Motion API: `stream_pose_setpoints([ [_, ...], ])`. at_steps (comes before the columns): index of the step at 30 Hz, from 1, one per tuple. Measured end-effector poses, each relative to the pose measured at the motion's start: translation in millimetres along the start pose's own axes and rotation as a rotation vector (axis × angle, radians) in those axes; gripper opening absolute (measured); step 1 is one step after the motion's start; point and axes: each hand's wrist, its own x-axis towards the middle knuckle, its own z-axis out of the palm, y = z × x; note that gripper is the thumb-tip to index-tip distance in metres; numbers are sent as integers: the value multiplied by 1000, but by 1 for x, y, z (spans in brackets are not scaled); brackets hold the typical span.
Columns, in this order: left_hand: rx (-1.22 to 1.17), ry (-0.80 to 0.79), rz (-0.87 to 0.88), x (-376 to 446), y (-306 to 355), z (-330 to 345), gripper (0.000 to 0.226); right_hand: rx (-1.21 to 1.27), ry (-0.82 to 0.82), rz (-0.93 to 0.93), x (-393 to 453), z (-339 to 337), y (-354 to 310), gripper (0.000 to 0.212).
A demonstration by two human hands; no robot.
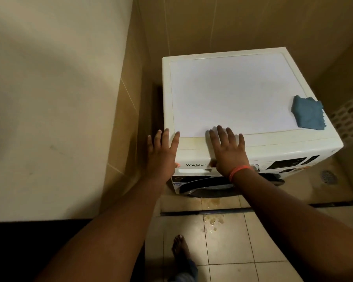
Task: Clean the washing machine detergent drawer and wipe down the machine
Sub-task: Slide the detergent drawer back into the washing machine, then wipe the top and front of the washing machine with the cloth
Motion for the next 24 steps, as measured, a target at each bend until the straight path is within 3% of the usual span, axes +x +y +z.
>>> stream_pose_setpoints([
  [13, -117, -144, 168, 15, 29, -33, 89, 197, -109, 154, -28, -23, 14, 97],
  [24, -158, -127, 168, 65, 124, -56, 73, 309, -66, 405, -42, -32, 153, 66],
])
